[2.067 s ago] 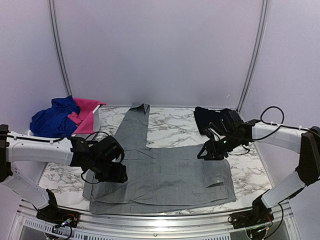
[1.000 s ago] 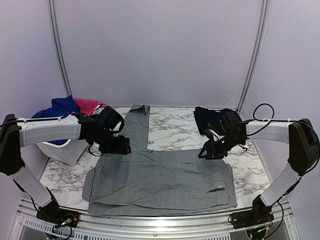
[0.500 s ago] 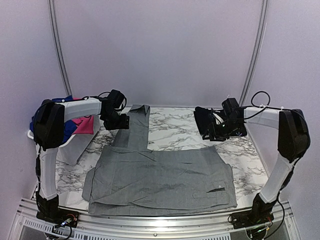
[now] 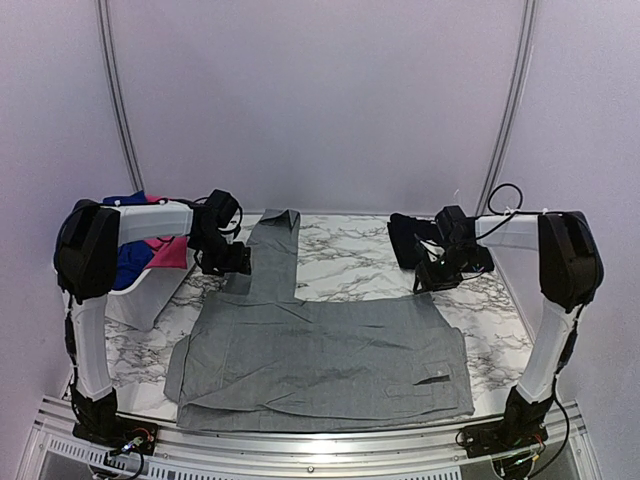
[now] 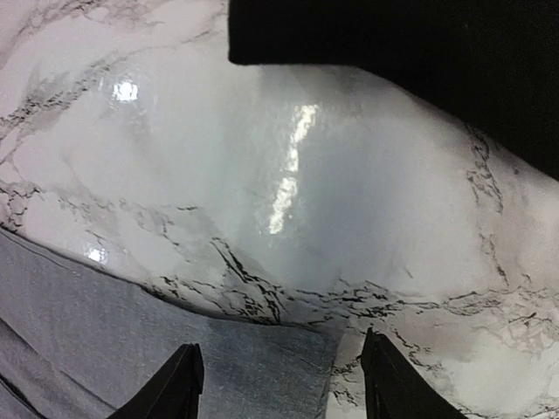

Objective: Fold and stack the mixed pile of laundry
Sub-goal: Pick up the 1/3-folded shirt from the center of the board.

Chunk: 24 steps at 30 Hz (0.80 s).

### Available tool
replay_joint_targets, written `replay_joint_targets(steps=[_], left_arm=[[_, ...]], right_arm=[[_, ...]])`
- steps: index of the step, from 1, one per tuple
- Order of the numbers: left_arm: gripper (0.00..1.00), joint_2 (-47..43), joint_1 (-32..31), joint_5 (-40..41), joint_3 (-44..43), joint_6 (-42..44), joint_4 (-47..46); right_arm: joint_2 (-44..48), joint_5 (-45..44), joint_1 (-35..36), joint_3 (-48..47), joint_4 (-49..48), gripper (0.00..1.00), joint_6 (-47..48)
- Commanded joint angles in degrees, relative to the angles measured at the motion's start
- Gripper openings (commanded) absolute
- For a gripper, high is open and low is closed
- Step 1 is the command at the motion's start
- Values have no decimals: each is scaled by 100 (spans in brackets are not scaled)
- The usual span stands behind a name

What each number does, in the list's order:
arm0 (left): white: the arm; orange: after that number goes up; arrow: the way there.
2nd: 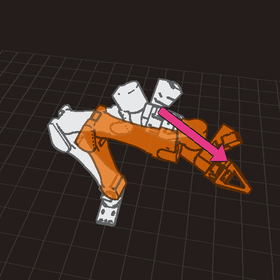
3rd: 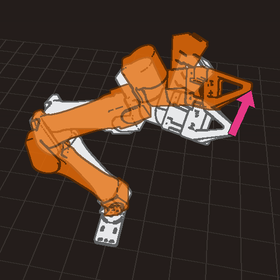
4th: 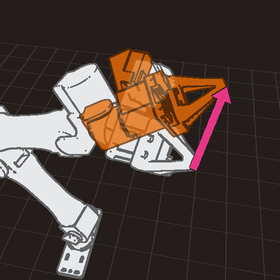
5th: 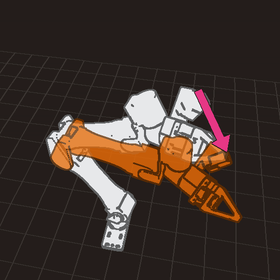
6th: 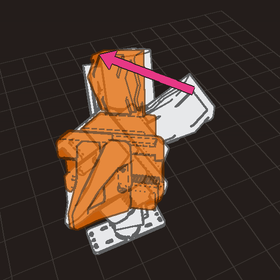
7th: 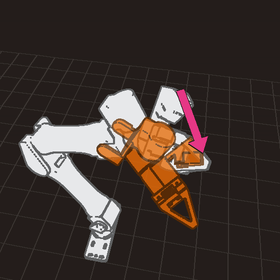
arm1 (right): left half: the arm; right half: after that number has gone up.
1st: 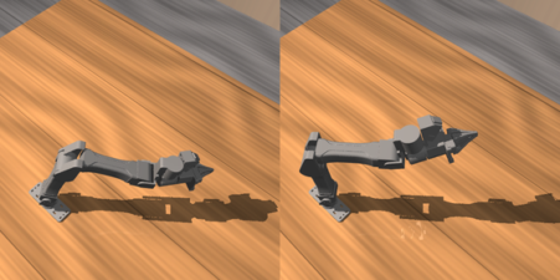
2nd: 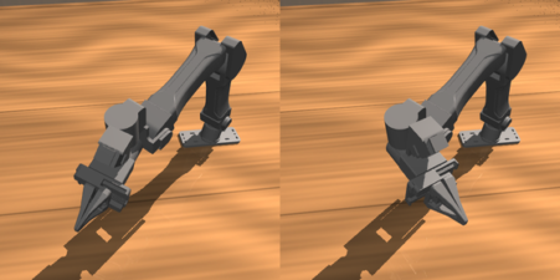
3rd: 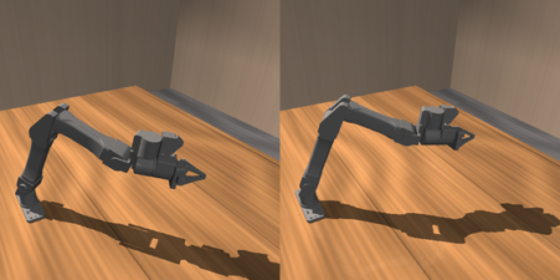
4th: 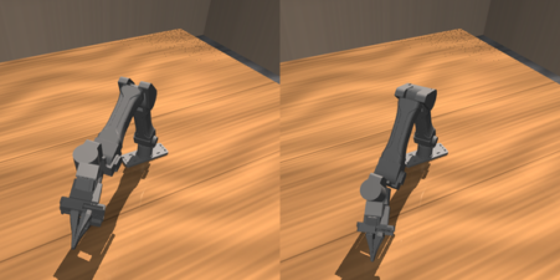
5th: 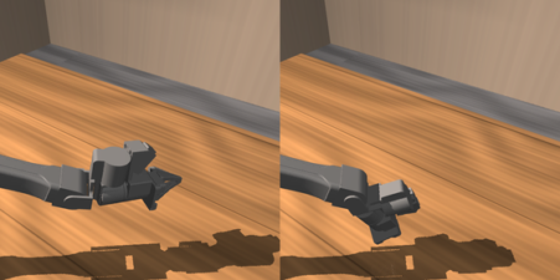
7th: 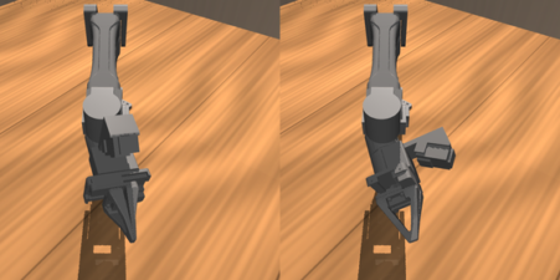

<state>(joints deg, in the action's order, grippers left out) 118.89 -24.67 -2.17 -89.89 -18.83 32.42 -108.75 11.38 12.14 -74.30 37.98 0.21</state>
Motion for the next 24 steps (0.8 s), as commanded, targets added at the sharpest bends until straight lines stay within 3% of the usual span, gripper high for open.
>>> replay_joint_targets(steps=[1,9,13,24], left_arm=[[78,-597,14,-404,362,283,168],[78,-1008,125,-541,751,470,318],[77,-1058,263,-513,745,728,651],[57,-1274,470,-433,792,1825,1147]], right_arm=[[78,-401,-20,126,-62,59,552],[-348,-255,-67,34,-216,59,975],[-549,9,-80,-19,-278,53,1081],[-522,401,-140,-3,-123,15,1098]])
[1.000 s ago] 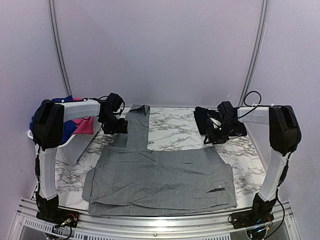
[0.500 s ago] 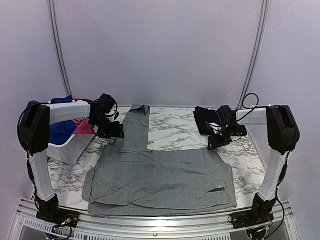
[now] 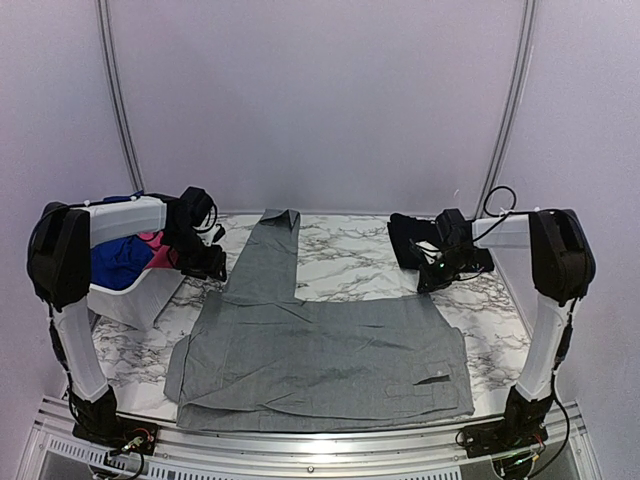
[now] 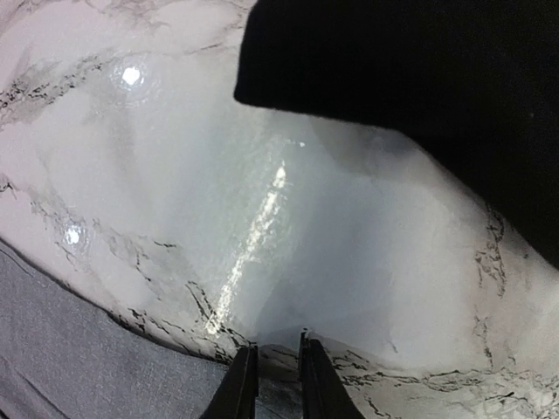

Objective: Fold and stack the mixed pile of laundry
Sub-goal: Pick up the 1/3-folded shirt from the center of the board.

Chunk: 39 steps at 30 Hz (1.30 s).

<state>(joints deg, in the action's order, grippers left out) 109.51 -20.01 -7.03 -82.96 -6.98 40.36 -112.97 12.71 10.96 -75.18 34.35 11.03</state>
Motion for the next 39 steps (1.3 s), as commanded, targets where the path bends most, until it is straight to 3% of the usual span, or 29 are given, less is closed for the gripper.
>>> replay_joint_targets(steps=[1,4,6,8,10,14,24,29,39], left_arm=[[57,-336,14,45,107,783,385],[56,-230,48,11,53,986,505],[56,-175,49,-80,22,988,524],[56,-144,41,-156,21,986,525],[56,-133,48,-150,33,996,525],[55,-140,49,-38,25,1078,525],[52,-94,58,26,-13,1420,508],[49,-53,59,3,-25,1570,454],[44,40,91,2,217,1889,306]], right_arm=[[-65,310,-25,82,277,17,0],[82,344,-24,63,415,42,-45],[215,189,-35,119,402,53,-63],[327,103,-97,223,357,59,-135],[382,198,-196,367,265,60,-153],[364,287,-235,540,169,54,-132],[386,326,-181,795,98,26,-48],[402,259,-173,908,98,0,-86],[379,114,-176,748,180,0,-221]])
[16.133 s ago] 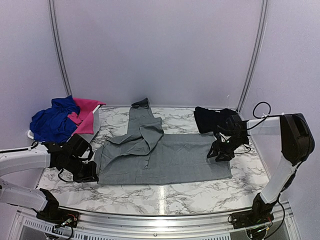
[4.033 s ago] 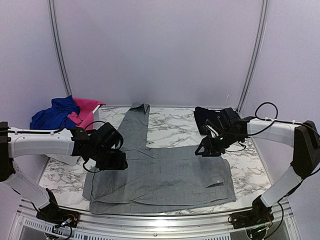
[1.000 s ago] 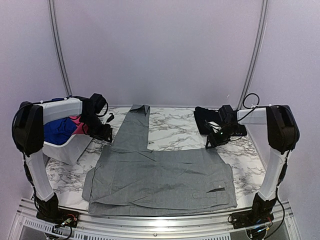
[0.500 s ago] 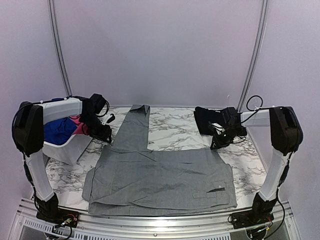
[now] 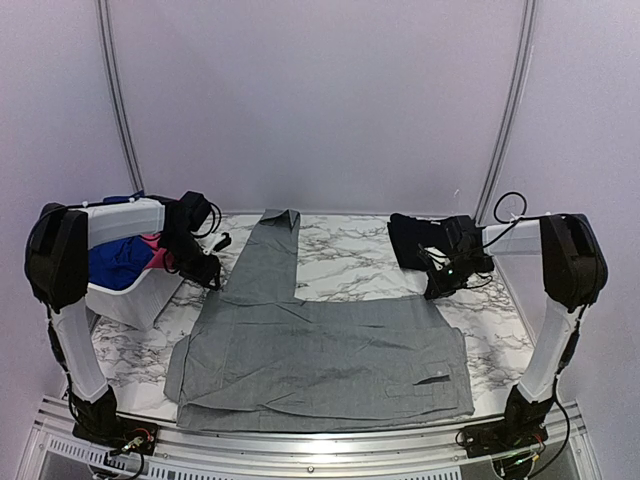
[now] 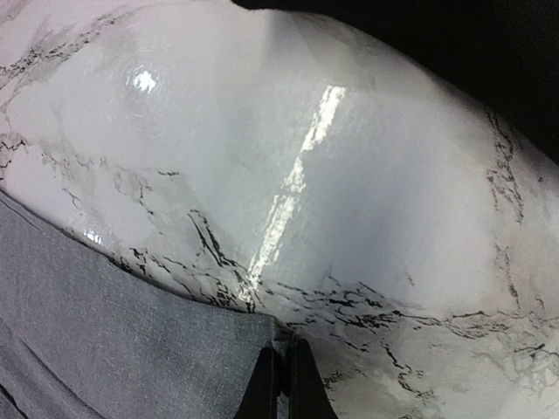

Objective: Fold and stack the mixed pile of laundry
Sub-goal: Pick up the 1/3-folded shirt from the center of the board.

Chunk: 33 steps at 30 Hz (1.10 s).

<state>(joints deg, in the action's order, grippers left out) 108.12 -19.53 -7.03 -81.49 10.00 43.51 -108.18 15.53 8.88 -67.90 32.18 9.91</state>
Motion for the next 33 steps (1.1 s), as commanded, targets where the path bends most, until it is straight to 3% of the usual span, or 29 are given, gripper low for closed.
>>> replay_joint_targets(steps=[1,4,14,21,29,33], left_arm=[[45,215,45,24,53,178,-17],[51,422,37,57,-147,-6,-14],[54,983,-37,86,-1016,-920,-810],[58,1758,-87,376,-1771,-1325,-848],[58,2108,-364,1016,-1761,-1116,-765],[49,2200,-413,640,-1606,-1264,-716]], right_arm=[[-104,-180,31,22,402,0,-120],[-104,-174,29,15,386,0,-153],[-248,-138,23,-74,414,0,-200],[-274,-147,26,-74,433,0,-235],[-291,-129,25,-48,445,0,-287],[-312,-112,20,-31,409,0,-334]])
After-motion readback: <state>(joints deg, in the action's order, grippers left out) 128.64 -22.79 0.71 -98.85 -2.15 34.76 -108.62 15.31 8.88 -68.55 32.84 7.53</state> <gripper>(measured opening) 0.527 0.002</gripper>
